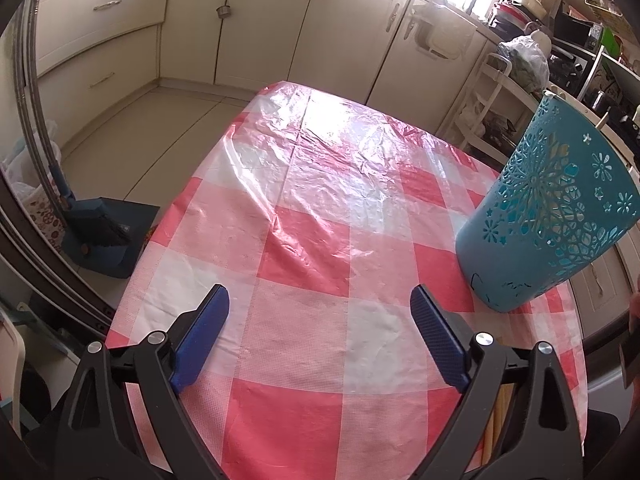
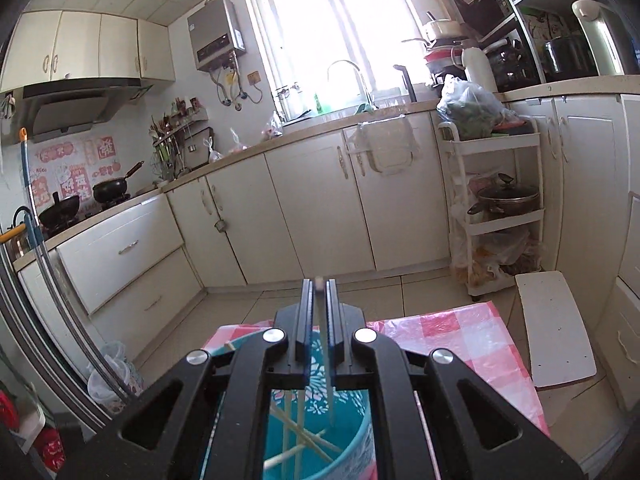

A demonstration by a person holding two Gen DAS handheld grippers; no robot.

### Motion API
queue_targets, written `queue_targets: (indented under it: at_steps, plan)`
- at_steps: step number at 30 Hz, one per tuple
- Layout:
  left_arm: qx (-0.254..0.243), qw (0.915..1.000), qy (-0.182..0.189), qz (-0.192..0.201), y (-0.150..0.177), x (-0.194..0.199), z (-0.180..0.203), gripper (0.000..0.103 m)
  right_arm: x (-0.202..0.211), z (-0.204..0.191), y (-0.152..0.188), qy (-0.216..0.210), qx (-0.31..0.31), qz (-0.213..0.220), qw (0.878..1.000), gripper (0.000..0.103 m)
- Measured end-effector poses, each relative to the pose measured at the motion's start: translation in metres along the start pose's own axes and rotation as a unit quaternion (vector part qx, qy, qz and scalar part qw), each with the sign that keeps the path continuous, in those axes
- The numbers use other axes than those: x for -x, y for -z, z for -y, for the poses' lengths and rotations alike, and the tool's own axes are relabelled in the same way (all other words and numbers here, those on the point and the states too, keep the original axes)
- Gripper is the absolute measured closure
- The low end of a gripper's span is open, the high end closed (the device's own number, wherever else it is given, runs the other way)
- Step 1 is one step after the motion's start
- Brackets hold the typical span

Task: Organize utensils
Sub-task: 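Open the right gripper over the basket to drop the chopstick, then move the right gripper back and close it on another chopstick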

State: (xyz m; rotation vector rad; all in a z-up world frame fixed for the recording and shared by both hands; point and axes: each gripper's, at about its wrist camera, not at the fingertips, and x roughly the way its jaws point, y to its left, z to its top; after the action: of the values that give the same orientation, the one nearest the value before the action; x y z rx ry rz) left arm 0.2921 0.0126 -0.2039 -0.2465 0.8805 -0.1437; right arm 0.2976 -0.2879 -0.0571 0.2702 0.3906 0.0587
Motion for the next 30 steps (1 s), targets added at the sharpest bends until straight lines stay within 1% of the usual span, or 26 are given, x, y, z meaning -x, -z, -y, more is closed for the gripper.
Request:
queue_targets:
  at_steps: [2,6,8,10,13,15,17,19,20,24,27,30]
  plan:
    - [0.002,1.0000,-0.002,0.001,0.000,0.001,-0.001,0.015,0.018,-0.002,0.002,-0.004,0.006,0.004,1.000,0.089]
    - [0.005,1.0000,-0.006,0.003,0.000,0.001,-0.003,0.015,0.059,0.001,0.008,-0.002,0.011,0.014,1.000,0.082]
    - [0.004,1.0000,-0.007,0.004,0.000,0.001,-0.003,0.015,0.081,0.004,0.018,0.004,0.009,0.014,1.000,0.076]
    - [0.004,0.9999,-0.009,0.004,0.001,0.002,-0.003,0.015,0.097,0.006,0.036,0.014,0.004,0.000,1.000,0.075]
    - [0.003,0.9999,-0.011,0.004,0.001,0.002,-0.003,0.014,0.107,0.006,0.072,0.023,0.003,-0.048,0.999,0.074]
    - [0.003,0.9999,-0.011,0.004,0.001,0.002,-0.003,0.014,0.104,0.006,0.097,0.023,-0.002,-0.089,0.996,0.074]
    - [0.002,0.9999,-0.013,0.003,0.001,0.001,-0.003,0.014,0.094,0.004,0.124,0.021,-0.009,-0.141,0.990,0.074]
    - [0.002,0.9999,-0.013,0.002,0.000,0.001,-0.003,0.014,0.081,-0.001,0.138,0.011,-0.011,-0.182,0.983,0.076]
    - [0.003,0.9999,-0.013,0.002,0.000,0.001,-0.004,0.013,0.075,-0.006,0.142,0.004,-0.004,-0.196,0.981,0.078]
    - [0.002,0.9999,-0.013,0.002,0.000,0.001,-0.003,0.013,0.060,-0.027,0.152,-0.011,0.027,-0.229,0.973,0.079]
    - [0.001,0.9999,-0.012,0.002,0.000,0.001,-0.003,0.013,0.048,-0.037,0.160,-0.015,0.032,-0.248,0.968,0.080]
    - [0.003,0.9999,-0.010,0.003,0.000,0.001,-0.004,0.013,0.044,-0.044,0.175,-0.016,0.036,-0.264,0.964,0.080]
